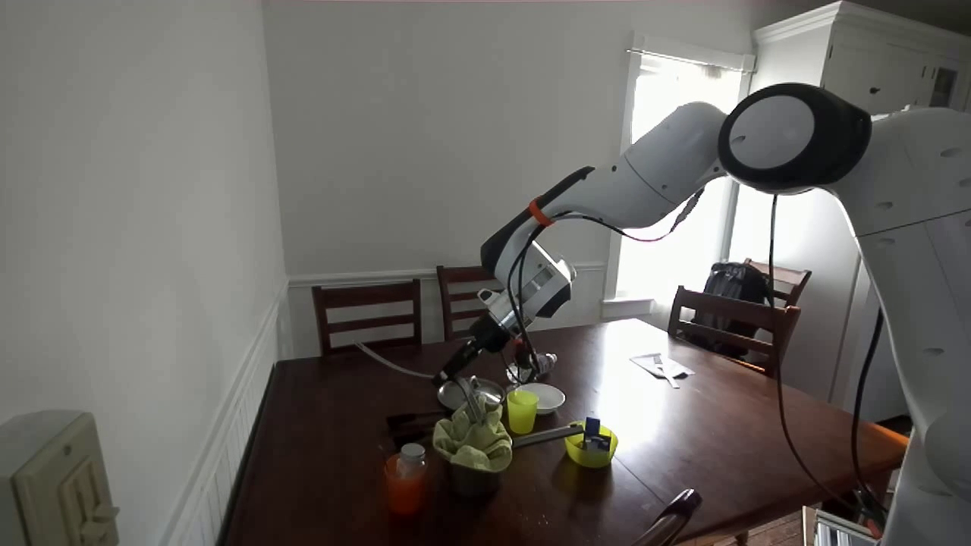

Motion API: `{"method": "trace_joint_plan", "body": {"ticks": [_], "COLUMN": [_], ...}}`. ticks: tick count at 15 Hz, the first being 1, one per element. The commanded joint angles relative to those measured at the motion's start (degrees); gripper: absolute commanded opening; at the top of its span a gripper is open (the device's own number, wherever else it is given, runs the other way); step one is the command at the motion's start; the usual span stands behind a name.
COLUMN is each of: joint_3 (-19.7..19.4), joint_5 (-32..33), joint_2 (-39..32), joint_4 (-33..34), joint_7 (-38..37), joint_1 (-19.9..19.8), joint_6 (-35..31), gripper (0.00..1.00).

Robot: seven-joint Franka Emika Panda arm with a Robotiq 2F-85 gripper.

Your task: Put the spatula in the pot

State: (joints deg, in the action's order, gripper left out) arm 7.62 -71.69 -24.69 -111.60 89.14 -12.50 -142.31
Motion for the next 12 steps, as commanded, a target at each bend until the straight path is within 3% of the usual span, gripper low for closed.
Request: {"method": "trace_joint_plan", "body": {"ticks": [1,4,12], "joint_3": [-2.37,-3.48,-7.51], "joint_5": [-6.35,-10.64,-4.0], "joint_2": [-5.19,-8.98,-12.16], "joint_4": [3.9,6.35,4.57], "joint_7": [0.4,0.75,-6.08], "joint_1": [2.02,2.92,4.25], "joint_6": [0.63,0.63,9.34], "gripper": [0.04,0.04,0.04]}}
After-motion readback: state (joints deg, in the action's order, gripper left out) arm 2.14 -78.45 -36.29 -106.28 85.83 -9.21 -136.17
